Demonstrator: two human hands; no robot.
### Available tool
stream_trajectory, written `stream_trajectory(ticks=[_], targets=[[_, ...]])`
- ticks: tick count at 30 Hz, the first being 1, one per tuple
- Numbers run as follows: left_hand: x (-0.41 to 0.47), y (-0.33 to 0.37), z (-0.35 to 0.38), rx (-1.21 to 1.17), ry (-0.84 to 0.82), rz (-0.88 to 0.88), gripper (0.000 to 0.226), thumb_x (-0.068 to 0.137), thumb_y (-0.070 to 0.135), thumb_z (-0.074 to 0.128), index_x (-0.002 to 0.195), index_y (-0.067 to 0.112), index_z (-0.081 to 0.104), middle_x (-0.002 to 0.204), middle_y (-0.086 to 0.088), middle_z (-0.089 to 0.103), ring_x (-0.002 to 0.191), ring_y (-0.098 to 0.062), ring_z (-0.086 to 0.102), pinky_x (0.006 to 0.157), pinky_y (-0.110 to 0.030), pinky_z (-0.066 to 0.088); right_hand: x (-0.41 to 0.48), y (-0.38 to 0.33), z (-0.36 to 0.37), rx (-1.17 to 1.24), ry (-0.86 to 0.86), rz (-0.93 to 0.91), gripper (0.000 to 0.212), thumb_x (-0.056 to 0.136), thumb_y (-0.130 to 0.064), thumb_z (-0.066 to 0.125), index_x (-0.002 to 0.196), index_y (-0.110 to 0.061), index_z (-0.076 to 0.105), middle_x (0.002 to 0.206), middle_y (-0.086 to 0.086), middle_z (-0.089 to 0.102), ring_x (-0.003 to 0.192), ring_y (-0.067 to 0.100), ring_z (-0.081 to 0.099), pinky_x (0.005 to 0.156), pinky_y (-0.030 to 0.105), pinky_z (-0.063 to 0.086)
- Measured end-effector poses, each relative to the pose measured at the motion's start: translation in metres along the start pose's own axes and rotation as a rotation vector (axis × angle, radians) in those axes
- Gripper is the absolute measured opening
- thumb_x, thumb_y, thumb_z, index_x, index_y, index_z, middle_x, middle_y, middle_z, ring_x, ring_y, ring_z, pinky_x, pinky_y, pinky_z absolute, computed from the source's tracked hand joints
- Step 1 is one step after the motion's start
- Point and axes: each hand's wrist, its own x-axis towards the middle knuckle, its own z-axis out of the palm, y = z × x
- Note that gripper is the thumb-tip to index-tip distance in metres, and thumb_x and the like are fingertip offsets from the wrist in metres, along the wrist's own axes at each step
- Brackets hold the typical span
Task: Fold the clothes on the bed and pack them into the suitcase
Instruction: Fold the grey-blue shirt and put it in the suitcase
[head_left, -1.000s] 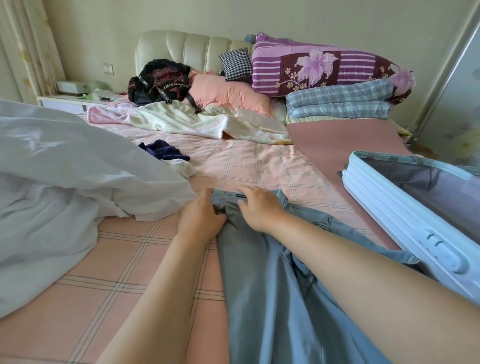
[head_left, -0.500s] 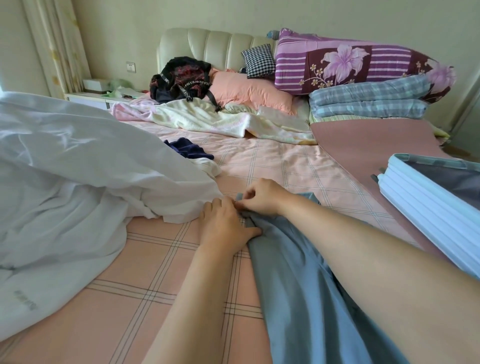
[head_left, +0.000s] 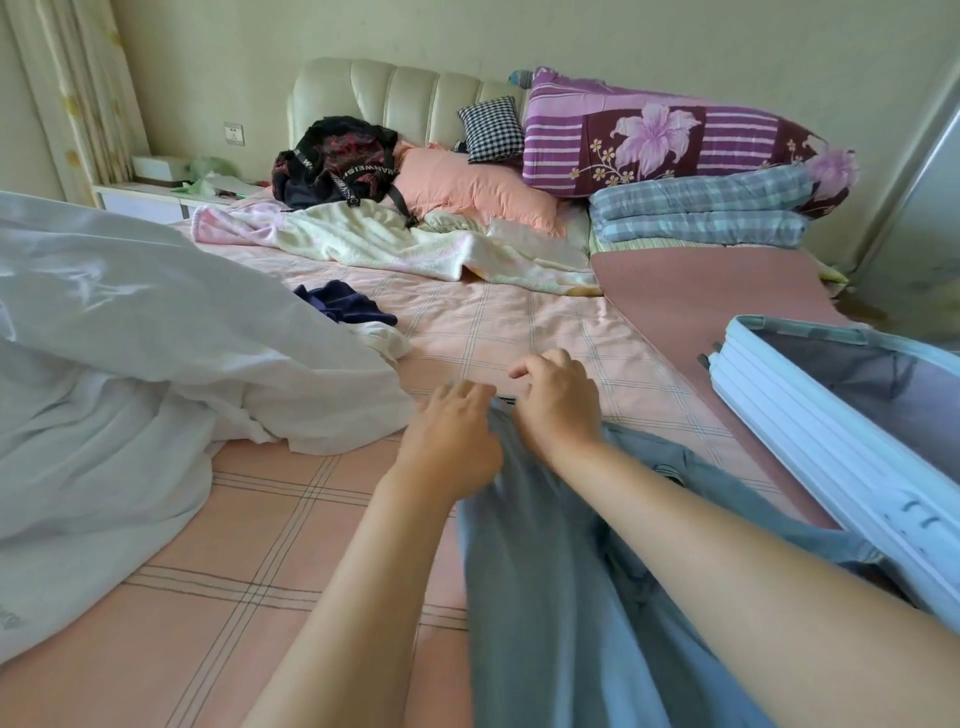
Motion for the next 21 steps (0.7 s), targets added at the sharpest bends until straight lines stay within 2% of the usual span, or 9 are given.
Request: stream_trajectory(ticks=[2,3,6,8,11,14,17,19,21], targets=[[-0.005,0.010,0.014,0.007,-0.151,0.051,0.054,0.097,0.039,0.045,0.149,0.026,0.039,0.159,0.004,0.031,0.146,-0.018,0.024,0.119,-0.036,0.020,-0.028,0.014,-0.012,-0.015,-0.010,-0.044,0.032,0.094,-0.016,0.047,0.116,-0.024,0.069,0.125,0.001,0.062,0.117,0.026,0.054,0.097,0.037,0.041],[-0.010,0.011,0.021,0.030,-0.265,0.022,0.060,0.098,0.050,0.041,0.154,0.029,0.030,0.164,0.007,0.018,0.150,-0.014,0.013,0.122,-0.036,0.010,-0.041,0.022,-0.015,-0.082,-0.093,-0.050,0.034,0.097,-0.022,0.044,0.122,-0.025,0.066,0.130,0.000,0.061,0.121,0.025,0.053,0.101,0.037,0.040],[-0.016,-0.003,0.024,0.094,-0.483,-0.116,0.088,0.088,0.078,0.033,0.158,0.033,0.002,0.164,0.011,-0.012,0.151,-0.009,-0.012,0.121,-0.039,-0.009,-0.070,0.047,-0.024,-0.257,-0.473,-0.011,0.054,0.104,-0.046,0.032,0.154,-0.028,0.032,0.163,0.004,0.028,0.148,0.025,0.029,0.117,0.044,0.025],[-0.015,-0.006,0.017,0.148,-0.520,-0.169,0.096,0.085,0.081,0.035,0.158,0.031,-0.003,0.164,0.008,-0.015,0.151,-0.012,-0.014,0.120,-0.044,-0.008,-0.079,0.062,-0.031,-0.221,-0.575,-0.032,0.065,0.103,-0.056,0.029,0.160,-0.030,0.012,0.169,0.004,0.005,0.155,0.022,0.008,0.123,0.043,0.012],[-0.013,0.009,0.008,0.293,-0.506,-0.158,0.093,0.090,0.073,0.039,0.159,0.020,0.007,0.166,-0.003,-0.005,0.152,-0.021,-0.007,0.121,-0.045,-0.001,-0.089,0.075,-0.042,-0.079,-0.605,-0.036,0.066,0.104,-0.055,0.032,0.161,-0.030,0.012,0.169,0.001,0.000,0.155,0.016,-0.001,0.124,0.034,0.002],[-0.010,0.043,0.000,0.316,-0.405,-0.048,0.074,0.096,0.058,0.045,0.153,0.013,0.028,0.163,-0.007,0.017,0.151,-0.025,0.010,0.122,-0.043,0.009,-0.102,0.083,-0.056,0.025,-0.461,-0.032,0.051,0.106,-0.042,0.036,0.153,-0.022,0.040,0.162,0.003,0.031,0.151,0.017,0.021,0.122,0.032,0.013],[-0.015,0.091,-0.001,0.034,-0.412,0.037,0.061,0.100,0.043,0.046,0.153,0.017,0.031,0.161,-0.002,0.025,0.149,-0.024,0.020,0.120,-0.037,0.018,-0.120,0.098,-0.082,0.102,-0.105,-0.014,0.031,0.100,-0.024,0.047,0.124,-0.023,0.068,0.129,-0.007,0.064,0.125,0.016,0.054,0.107,0.035,0.037],[-0.026,0.126,0.002,-0.100,-0.416,0.106,0.054,0.101,0.038,0.048,0.150,0.019,0.038,0.156,0.000,0.035,0.143,-0.022,0.031,0.114,-0.034,0.027,-0.135,0.113,-0.102,0.124,0.124,-0.006,0.029,0.089,-0.013,0.051,0.102,-0.024,0.074,0.107,-0.009,0.071,0.104,0.019,0.061,0.093,0.037,0.047],[-0.040,0.156,0.011,-0.163,-0.401,0.170,0.044,0.100,0.033,0.051,0.141,0.018,0.049,0.142,-0.001,0.050,0.131,-0.022,0.045,0.105,-0.031,0.036,-0.148,0.132,-0.122,0.121,0.227,0.062,0.031,0.082,-0.006,0.050,0.093,-0.022,0.074,0.099,-0.007,0.070,0.095,0.021,0.060,0.082,0.034,0.049]])
